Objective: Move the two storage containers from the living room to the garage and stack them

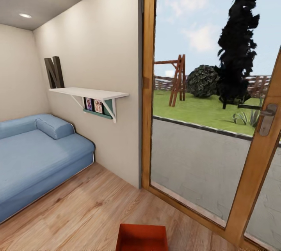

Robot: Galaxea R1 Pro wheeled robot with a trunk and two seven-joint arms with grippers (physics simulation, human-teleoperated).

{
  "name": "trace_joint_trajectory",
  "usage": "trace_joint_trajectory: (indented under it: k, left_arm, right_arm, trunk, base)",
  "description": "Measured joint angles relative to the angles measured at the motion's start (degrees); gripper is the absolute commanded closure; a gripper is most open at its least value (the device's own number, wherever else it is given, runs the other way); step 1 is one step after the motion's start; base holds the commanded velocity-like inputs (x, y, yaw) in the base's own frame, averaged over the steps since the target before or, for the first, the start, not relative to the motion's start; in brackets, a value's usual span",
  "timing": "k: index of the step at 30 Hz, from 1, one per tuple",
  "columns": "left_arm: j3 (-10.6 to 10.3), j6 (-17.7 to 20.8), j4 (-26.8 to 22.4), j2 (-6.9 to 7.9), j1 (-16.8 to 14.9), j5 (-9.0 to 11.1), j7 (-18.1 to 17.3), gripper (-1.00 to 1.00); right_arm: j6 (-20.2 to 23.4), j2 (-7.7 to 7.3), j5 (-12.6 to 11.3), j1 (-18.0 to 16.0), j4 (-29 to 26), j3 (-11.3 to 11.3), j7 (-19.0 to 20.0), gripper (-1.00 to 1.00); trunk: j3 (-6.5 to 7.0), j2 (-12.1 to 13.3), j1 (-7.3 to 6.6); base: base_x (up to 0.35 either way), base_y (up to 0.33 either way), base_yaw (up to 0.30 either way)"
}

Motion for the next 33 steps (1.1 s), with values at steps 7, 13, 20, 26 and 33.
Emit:
trace_joint_trajectory:
  k: [7,13,20,26,33]
  left_arm:
    - [0.0,0.0,0.0,-0.06,0.0,-0.1,0.1,-1.0]
    - [0.0,0.0,0.0,-0.06,0.0,-0.1,0.1,-1.0]
    - [0.0,0.0,0.0,-0.06,0.0,-0.1,0.1,-1.0]
    - [0.0,0.0,0.0,-0.06,0.0,-0.1,0.1,-1.0]
    - [0.0,0.0,0.0,-0.1,0.0,-0.1,0.1,-1.0]
  right_arm:
    - [0.0,-0.01,0.0,0.0,0.0,-0.1,0.0,-1.0]
    - [0.0,0.01,0.0,0.0,0.0,-0.3,0.0,-1.0]
    - [0.1,-0.27,0.0,0.0,0.0,0.0,-0.1,-1.0]
    - [0.1,-0.26,0.0,0.0,0.0,0.0,-0.1,-1.0]
    - [0.0,-0.13,0.0,0.0,0.0,0.0,-0.1,-1.0]
  trunk:
    - [0.0,0.0,-0.01]
    - [0.0,0.0,-0.01]
    - [0.0,0.0,-0.01]
    - [0.0,0.0,-0.01]
    - [0.0,0.0,-0.01]
  base:
    - [-0.008,0.008,-0.025]
    - [0.0,0.0,-0.137]
    - [0.0,0.0,-0.017]
    - [0.0,0.032,-0.001]
    - [0.0,0.098,0.0]
